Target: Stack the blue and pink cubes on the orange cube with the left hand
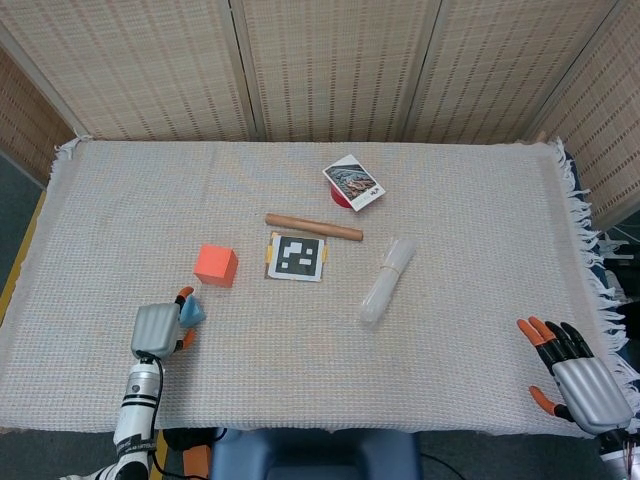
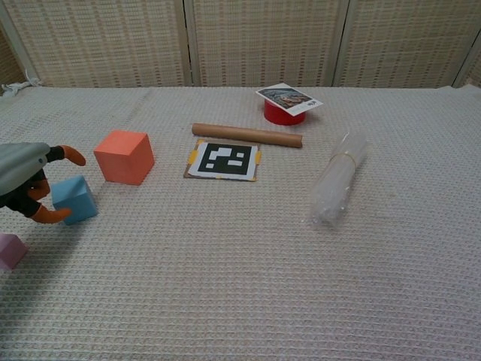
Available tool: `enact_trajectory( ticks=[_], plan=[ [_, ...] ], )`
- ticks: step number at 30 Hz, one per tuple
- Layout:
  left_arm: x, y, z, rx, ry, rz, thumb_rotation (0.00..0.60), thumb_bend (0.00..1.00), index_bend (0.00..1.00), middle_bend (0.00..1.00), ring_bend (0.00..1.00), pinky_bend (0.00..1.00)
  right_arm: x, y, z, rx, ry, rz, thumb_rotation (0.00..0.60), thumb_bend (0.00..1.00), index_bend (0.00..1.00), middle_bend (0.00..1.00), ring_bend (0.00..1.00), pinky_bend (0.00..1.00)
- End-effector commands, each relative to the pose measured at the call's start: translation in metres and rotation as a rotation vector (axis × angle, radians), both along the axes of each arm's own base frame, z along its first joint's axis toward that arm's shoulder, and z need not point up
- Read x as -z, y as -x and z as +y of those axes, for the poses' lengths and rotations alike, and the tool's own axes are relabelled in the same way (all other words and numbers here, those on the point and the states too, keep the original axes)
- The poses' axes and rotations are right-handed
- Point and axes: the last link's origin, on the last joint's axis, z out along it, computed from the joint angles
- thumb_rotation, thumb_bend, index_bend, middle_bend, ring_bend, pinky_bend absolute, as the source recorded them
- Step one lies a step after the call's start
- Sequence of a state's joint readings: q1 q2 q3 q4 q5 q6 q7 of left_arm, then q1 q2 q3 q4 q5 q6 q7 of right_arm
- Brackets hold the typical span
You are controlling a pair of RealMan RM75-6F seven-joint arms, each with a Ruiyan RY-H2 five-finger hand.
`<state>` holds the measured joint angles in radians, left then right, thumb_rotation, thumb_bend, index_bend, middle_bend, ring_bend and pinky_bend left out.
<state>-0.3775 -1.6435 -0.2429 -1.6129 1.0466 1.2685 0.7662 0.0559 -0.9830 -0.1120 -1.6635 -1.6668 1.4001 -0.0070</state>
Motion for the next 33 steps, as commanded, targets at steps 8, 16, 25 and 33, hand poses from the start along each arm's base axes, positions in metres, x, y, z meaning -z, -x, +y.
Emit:
enact_trajectory(
  ticks=[8,16,25,33],
  plan=[
    [0.006,0.004,0.008,-0.040,-0.011,0.040,0.600,0.27,0.20,1.00,1.00,1.00,-0.001,0.000,0.001,0.000,-0.003,-0.002,0.600,0.22,0.00,0.00,0.00,0.00],
    [0.009,0.011,0.017,-0.034,-0.045,0.078,0.600,0.27,0.40,1.00,1.00,1.00,-0.005,-0.001,0.003,-0.004,0.001,-0.002,0.600,0.22,0.00,0.00,0.00,0.00],
    [0.006,0.015,0.016,-0.019,-0.061,0.083,0.600,0.27,0.50,1.00,1.00,1.00,-0.005,-0.002,0.004,-0.006,0.004,0.001,0.600,0.22,0.00,0.00,0.00,0.00],
    [-0.022,0.010,-0.002,0.102,-0.103,0.092,0.600,0.28,0.54,1.00,1.00,1.00,-0.003,-0.001,0.004,0.000,0.004,0.011,0.600,0.22,0.00,0.00,0.00,0.00]
  ],
)
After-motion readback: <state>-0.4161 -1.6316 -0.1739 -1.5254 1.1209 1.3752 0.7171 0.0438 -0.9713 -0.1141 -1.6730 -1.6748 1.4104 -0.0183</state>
